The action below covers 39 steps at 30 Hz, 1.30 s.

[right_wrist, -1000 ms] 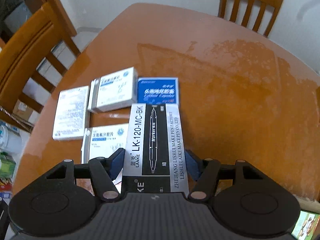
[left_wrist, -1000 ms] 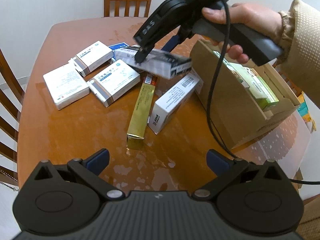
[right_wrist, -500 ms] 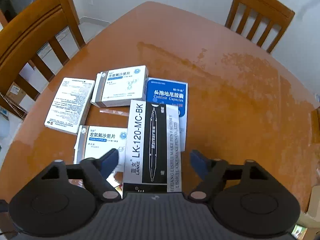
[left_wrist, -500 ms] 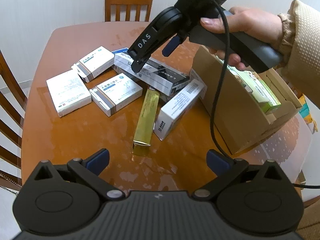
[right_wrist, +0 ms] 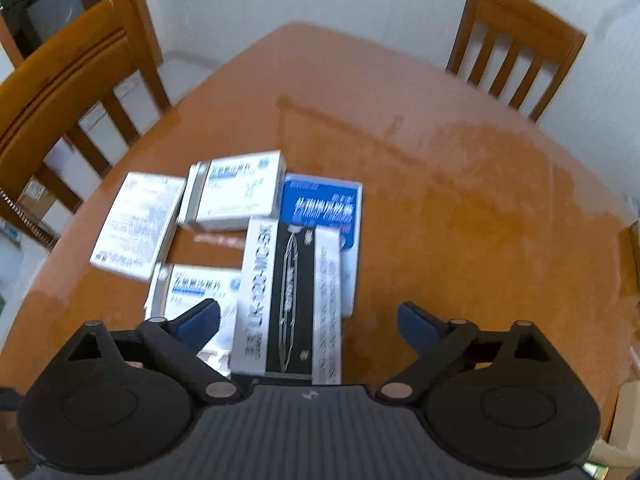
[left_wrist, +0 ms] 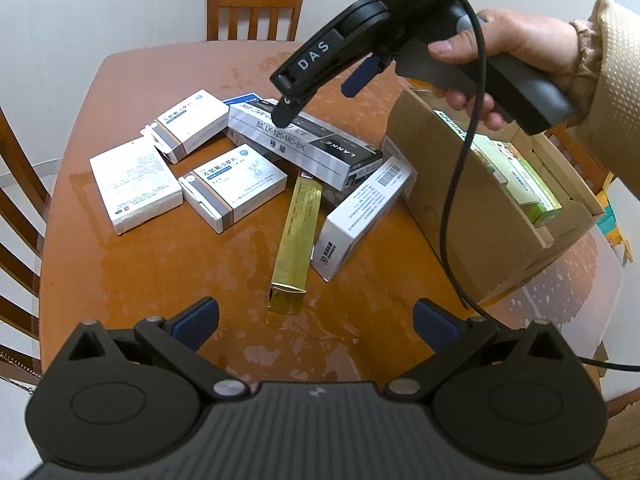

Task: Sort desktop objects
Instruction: 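Lift the black-white marker box with the right gripper off the table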

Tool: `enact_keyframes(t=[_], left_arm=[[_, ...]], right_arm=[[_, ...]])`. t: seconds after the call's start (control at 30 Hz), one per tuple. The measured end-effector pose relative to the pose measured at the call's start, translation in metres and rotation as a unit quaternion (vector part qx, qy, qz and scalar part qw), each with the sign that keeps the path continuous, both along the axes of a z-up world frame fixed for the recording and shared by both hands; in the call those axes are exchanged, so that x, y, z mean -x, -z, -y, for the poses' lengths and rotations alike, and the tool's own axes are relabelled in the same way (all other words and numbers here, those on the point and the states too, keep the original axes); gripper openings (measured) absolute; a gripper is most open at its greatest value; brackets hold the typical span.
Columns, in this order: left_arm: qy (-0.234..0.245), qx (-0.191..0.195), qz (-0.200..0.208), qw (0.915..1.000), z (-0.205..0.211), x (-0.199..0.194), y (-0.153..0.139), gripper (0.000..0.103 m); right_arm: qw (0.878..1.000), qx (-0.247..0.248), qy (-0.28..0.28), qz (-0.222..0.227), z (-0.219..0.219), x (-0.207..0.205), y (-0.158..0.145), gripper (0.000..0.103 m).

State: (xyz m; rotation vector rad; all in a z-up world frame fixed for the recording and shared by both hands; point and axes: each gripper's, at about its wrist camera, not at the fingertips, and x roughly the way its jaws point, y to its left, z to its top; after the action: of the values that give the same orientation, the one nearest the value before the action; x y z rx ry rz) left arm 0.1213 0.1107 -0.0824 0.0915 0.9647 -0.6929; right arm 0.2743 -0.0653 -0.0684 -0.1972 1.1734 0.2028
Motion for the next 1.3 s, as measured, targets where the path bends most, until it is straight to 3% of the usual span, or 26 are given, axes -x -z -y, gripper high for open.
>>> enact_keyframes(t=[0.37,0.43,0.47,0.5,0.67,1.3], left_arm=[[-0.007,0.009,-0.006,0.9999,-0.003,-0.002,0.002,0.103],[-0.009,0.01,-0.008,0.9999,-0.004,-0.003,0.004,0.103],[-0.01,0.011,-0.009,0.9999,-0.004,-0.004,0.005,0.103],[-0.01,0.011,-0.009,0.9999,-0.004,-0.005,0.005,0.103],[-0.014,0.012,-0.01,0.9998,-0.005,-0.008,0.006,0.103],[-0.001,-0.006,0.007,1.0,0.008,0.006,-0.009,0.103]], right_arm=[[0.998,0.001,-0.007,-0.066,-0.009,-0.015,0.027,0.101],[0.998,0.002,-0.007,-0.069,-0.009,-0.016,0.028,0.096],[0.997,0.002,-0.004,-0.072,-0.008,-0.016,0.029,0.08],[0.997,-0.003,0.001,-0.077,-0.007,-0.018,0.03,0.072],[0.997,-0.006,0.001,-0.076,-0.006,-0.019,0.03,0.071],[0.985,-0.163,0.052,-0.022,0.043,0.005,-0.045,0.071]])
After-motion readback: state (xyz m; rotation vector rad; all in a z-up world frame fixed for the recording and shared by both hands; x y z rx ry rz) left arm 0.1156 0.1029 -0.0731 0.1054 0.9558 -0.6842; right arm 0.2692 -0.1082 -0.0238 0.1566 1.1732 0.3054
